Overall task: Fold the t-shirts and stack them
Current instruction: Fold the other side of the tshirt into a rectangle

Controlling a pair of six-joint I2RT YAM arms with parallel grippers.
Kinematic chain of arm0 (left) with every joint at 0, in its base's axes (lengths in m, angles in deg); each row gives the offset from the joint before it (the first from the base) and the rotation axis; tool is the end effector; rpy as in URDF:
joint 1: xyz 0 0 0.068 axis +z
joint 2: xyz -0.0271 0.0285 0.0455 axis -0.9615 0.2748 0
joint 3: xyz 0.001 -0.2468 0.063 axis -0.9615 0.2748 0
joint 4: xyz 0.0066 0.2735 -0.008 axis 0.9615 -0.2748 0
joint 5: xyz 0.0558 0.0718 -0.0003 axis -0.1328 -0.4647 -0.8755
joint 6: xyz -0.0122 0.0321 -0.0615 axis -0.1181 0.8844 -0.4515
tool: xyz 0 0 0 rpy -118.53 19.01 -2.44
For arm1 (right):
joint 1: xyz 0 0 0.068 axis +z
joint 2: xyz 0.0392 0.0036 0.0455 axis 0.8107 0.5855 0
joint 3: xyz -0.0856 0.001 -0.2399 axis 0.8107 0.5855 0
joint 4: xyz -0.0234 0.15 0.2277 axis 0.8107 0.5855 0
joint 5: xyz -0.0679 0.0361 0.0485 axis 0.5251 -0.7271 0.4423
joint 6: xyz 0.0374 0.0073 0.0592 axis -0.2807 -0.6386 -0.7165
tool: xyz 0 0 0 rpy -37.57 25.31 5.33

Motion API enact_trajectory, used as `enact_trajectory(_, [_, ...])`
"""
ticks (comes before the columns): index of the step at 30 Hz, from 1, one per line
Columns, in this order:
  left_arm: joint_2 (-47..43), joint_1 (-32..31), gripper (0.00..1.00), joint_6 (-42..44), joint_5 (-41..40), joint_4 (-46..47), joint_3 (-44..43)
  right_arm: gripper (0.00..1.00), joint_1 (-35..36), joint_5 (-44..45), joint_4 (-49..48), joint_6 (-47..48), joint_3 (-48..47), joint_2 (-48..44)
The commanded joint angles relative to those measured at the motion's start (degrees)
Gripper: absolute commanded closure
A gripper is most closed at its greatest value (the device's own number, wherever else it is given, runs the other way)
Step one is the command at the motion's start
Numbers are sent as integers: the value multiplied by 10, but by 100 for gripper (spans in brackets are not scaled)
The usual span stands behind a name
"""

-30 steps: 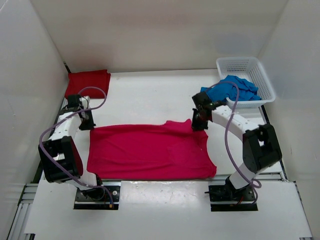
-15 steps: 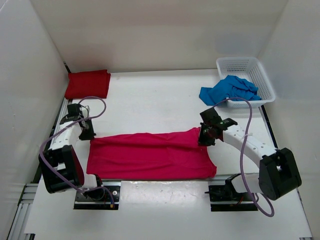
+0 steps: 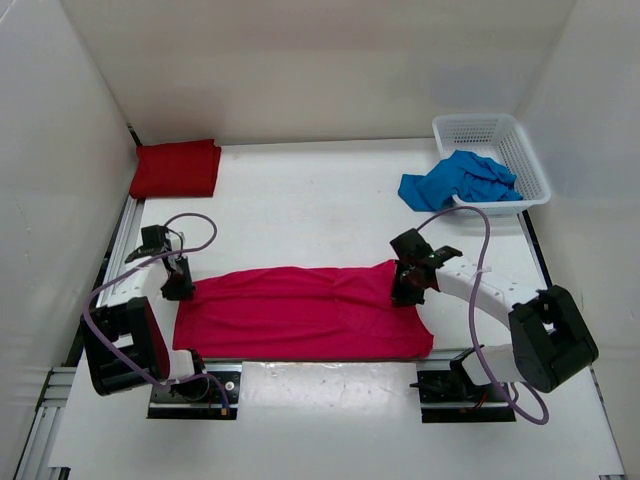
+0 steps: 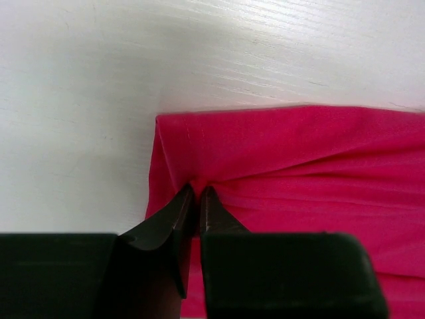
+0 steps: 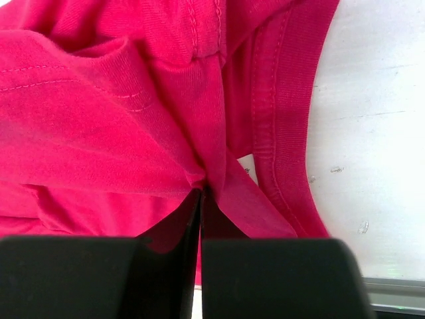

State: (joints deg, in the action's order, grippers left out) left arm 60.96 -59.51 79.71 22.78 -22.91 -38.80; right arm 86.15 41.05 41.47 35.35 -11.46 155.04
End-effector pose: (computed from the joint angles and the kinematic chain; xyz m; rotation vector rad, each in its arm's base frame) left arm 0.2313 0.0580 0.1176 -0.3556 2.8378 0.0042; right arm 0.2197 0.1324 0.1270 0.2574 2.7823 0.2343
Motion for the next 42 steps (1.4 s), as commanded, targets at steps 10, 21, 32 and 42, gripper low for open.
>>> enact_trajectory(10, [17, 15, 76, 0, -12, 22, -76, 100, 1, 9, -5, 0, -19, 24])
enact_trajectory(21, [9, 15, 76, 0, -10, 22, -95, 100, 1, 15, 13, 11, -49, 34])
enact_trajectory(32, [-111, 27, 48, 0, 31, -146, 3, 100, 1, 15, 8, 11, -27, 34])
enact_trajectory(42, [-57, -7, 42, 0, -16, -7, -105, 100, 1, 3, -8, 22, -22, 45])
